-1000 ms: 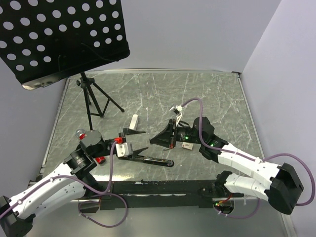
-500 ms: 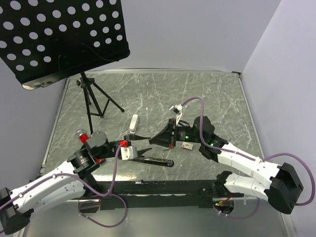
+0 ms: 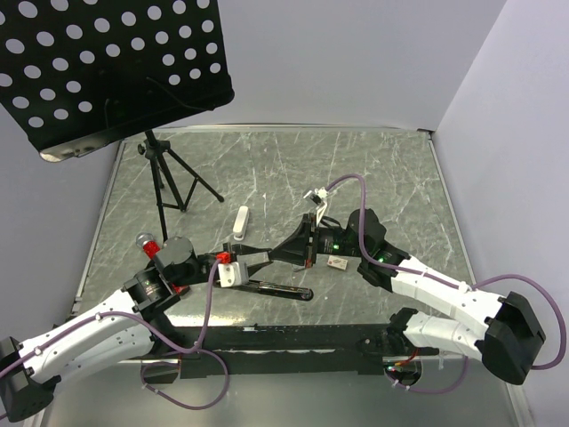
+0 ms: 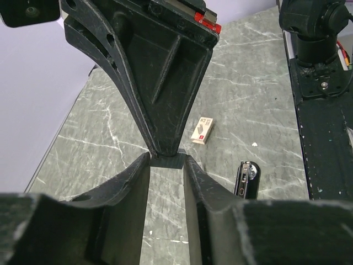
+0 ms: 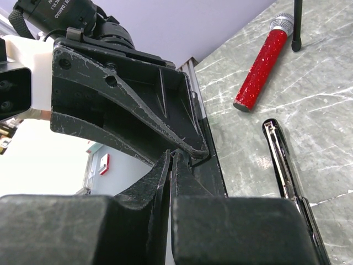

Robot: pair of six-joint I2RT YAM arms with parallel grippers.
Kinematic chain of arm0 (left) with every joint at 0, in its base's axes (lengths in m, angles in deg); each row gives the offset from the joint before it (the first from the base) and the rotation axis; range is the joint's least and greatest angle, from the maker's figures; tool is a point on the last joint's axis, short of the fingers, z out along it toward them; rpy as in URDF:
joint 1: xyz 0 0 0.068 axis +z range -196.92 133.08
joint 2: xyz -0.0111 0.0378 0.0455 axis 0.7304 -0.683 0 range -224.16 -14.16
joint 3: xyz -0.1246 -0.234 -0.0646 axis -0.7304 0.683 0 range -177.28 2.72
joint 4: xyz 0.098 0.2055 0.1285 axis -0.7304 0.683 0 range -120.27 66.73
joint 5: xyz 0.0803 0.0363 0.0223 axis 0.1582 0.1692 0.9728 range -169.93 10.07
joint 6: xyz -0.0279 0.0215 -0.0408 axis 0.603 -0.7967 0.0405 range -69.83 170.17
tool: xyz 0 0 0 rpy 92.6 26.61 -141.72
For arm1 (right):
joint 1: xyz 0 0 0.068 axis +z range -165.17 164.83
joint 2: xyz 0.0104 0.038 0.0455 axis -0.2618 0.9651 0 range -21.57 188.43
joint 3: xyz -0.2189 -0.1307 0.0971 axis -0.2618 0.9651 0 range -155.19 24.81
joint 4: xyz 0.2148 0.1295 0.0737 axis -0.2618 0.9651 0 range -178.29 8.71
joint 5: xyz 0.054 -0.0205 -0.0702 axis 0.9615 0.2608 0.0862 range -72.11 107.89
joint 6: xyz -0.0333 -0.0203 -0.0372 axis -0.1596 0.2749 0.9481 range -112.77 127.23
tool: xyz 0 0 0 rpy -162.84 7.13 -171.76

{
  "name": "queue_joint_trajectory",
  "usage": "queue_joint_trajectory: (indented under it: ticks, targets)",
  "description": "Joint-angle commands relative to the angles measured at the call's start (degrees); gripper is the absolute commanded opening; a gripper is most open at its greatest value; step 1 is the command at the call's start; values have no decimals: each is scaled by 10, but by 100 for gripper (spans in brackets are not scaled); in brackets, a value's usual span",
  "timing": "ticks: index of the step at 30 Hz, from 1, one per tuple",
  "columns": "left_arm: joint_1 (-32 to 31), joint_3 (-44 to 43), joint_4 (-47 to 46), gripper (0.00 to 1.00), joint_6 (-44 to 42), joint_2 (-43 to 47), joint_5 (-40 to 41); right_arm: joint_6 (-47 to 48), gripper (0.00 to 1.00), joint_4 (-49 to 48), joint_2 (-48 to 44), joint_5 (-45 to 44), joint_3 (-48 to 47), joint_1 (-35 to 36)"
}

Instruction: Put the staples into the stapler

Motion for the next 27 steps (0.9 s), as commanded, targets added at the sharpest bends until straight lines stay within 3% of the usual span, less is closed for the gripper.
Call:
queue_joint_trajectory:
  ticks: [1, 8, 9, 11, 21, 27]
  targets:
    - [-4, -22, -19, 33, -8, 4, 0, 1, 0, -26, 7, 4, -31, 3]
    - [-4, -25, -10, 22, -1, 2, -1, -2, 2, -4, 3, -18, -33, 3]
    - [-4, -24, -10, 21, 1, 3, 1, -2, 5, 4, 1, -29, -33, 3]
    - [-4, -25, -5, 20, 7, 4, 10, -5, 21, 9, -5, -41, -28, 3]
    - [-4, -26, 10, 16, 45, -12, 57, 7, 68, 65, -63, -143, -7, -3]
    - [-4, -62, 24, 13, 126, -76, 74, 28, 80, 170, -143, -304, 3, -5]
